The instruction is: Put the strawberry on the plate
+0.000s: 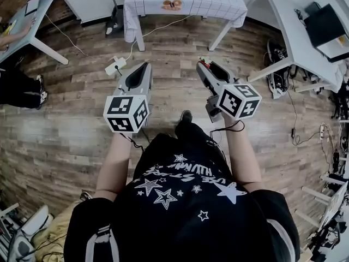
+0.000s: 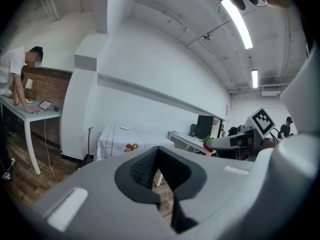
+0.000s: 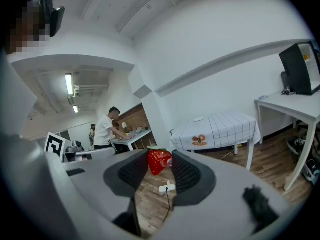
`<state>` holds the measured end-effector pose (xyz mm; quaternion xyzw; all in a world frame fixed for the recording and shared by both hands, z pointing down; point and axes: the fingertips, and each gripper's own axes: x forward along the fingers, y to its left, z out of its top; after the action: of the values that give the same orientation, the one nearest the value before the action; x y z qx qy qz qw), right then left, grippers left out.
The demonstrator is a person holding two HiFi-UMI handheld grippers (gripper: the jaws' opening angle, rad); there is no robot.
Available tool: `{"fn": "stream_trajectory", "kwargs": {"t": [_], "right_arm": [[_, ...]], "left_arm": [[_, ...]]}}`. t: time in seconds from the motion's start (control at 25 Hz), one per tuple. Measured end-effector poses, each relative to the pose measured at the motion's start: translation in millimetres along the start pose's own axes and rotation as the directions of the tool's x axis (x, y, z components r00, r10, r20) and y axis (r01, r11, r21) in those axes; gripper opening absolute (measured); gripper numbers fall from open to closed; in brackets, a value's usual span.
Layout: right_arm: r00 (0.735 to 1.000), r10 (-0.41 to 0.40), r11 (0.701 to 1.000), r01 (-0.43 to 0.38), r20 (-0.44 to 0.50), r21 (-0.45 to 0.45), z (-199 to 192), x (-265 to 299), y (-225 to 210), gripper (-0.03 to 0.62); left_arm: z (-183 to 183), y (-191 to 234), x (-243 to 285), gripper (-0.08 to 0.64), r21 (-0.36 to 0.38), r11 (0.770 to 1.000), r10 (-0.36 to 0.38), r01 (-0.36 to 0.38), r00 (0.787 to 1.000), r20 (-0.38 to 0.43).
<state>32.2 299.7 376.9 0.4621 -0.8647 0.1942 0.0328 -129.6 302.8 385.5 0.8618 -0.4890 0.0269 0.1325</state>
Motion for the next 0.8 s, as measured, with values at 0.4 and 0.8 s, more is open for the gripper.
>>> {"fn": "stream_trajectory", "kwargs": {"t": [0.4, 0.8], "right_arm": [[1.0, 0.004, 1.0, -0.004, -0.001, 0.018, 11.4, 29.4, -27.2, 0.156], [0.999, 0.044, 0.998, -0.043, -0.008, 0.041, 35.1, 83.5, -77.7, 0.156]], "left_arm": [[-4.2, 19.8, 9.3, 0.009, -0.01, 0.999, 0.034, -0.034, 0.999, -0.019], [18.5, 50.2, 66.3, 0.009, -0.003, 0.995, 0.098, -0.098, 0.995, -0.015]]}}
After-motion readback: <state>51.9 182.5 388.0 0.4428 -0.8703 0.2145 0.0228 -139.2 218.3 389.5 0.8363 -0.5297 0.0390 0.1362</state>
